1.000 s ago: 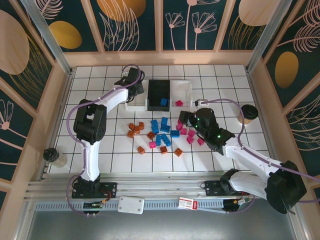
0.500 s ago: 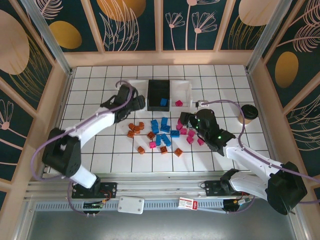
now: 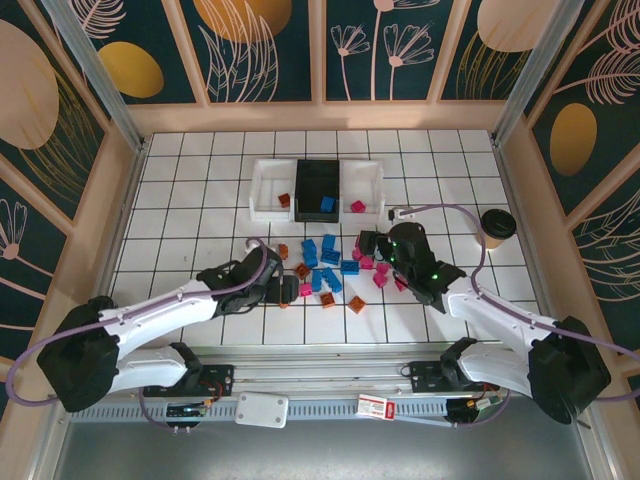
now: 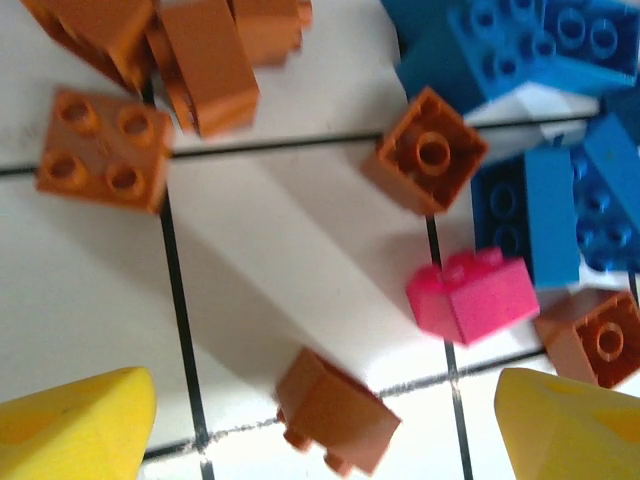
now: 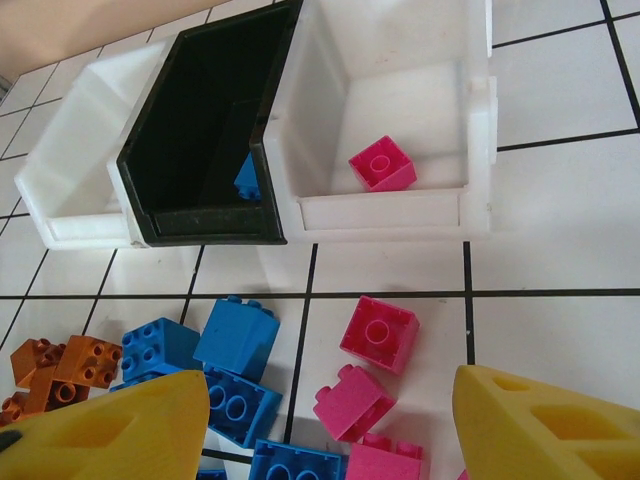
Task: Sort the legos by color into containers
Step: Pick up the lego from the middle-left of the table.
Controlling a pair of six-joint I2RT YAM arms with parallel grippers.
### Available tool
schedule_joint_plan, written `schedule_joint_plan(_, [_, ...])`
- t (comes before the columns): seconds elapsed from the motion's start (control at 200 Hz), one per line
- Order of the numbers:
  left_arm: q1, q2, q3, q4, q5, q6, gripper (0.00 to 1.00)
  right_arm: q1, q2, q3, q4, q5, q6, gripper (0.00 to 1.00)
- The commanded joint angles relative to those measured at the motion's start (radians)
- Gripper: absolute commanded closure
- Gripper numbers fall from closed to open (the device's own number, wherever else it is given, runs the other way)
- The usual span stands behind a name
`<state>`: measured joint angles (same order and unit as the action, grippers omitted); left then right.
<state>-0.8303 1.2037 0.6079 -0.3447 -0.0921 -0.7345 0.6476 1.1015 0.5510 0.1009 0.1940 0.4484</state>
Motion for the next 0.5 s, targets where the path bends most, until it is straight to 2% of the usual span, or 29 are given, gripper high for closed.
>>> schedule_joint_plan(0.0, [-0.028, 0.017, -0.04, 0.014, 0.041, -0.048, 0.14, -0.005, 0.008, -0.009, 0.037, 0.0, 0.012, 0.34])
schedule_joint_plan(0.13, [-0.048, 0.095, -0.031, 0.079, 0.056, -0.035, 0.18, -0.005, 0.006, -0.002, 0.026, 0.004, 0.012, 0.34])
schedule_joint_plan(0.495, [-0.05, 0.21, -0.001, 0.109, 0.029, 0.001, 0.47, -0.005, -0.025, -0.014, 0.005, 0.028, 0.018, 0.34])
